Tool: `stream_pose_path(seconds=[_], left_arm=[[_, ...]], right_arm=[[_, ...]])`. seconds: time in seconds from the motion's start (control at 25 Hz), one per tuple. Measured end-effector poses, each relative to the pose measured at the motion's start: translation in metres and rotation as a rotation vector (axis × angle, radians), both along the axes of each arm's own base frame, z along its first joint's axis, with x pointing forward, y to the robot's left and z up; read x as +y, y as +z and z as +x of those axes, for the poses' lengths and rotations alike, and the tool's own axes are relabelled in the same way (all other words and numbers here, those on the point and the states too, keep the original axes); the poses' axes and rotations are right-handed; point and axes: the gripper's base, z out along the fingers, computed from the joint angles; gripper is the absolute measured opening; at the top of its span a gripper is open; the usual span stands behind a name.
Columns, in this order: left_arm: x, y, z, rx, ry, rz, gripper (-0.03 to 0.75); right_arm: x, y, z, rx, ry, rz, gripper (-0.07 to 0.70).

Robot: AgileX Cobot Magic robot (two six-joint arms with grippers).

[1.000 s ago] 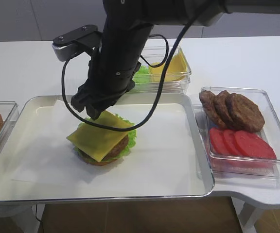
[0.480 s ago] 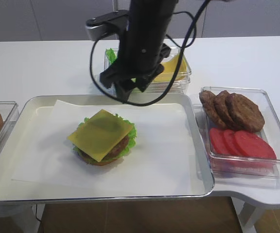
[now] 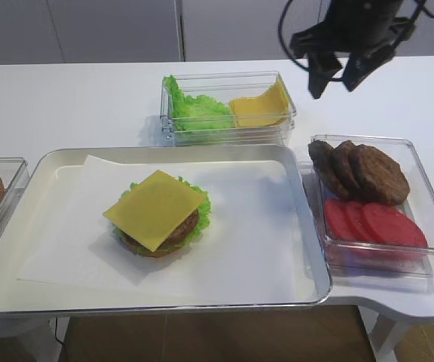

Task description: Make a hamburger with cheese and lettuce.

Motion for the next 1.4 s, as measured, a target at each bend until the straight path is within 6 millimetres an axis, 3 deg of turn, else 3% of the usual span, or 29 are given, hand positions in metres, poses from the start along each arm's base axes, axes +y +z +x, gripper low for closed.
stream_pose_path(seconds=[0.24,0.44,0.88,1.4], left_arm=[[0.000,0.000,0.000,0.000,0.000,0.000,0.344],[0.000,0.000,0.000,0.000,0.000,0.000,0.344],[0.000,0.000,0.000,0.000,0.000,0.000,0.344],[0.000,0.000,0.000,0.000,0.000,0.000,0.344]], right_arm=[[-0.067,0.023,0.003,-0.041,-0.194,0.019,0.408],[-0.099,0.024,-0.018,-0.014,-0.297,0.015,0.408],[-0.115,0.023,-0.108,0.018,-0.313,-0.036,0.408],[-0.127,0.052,-0.233,-0.202,-0.327,0.036,0.408]])
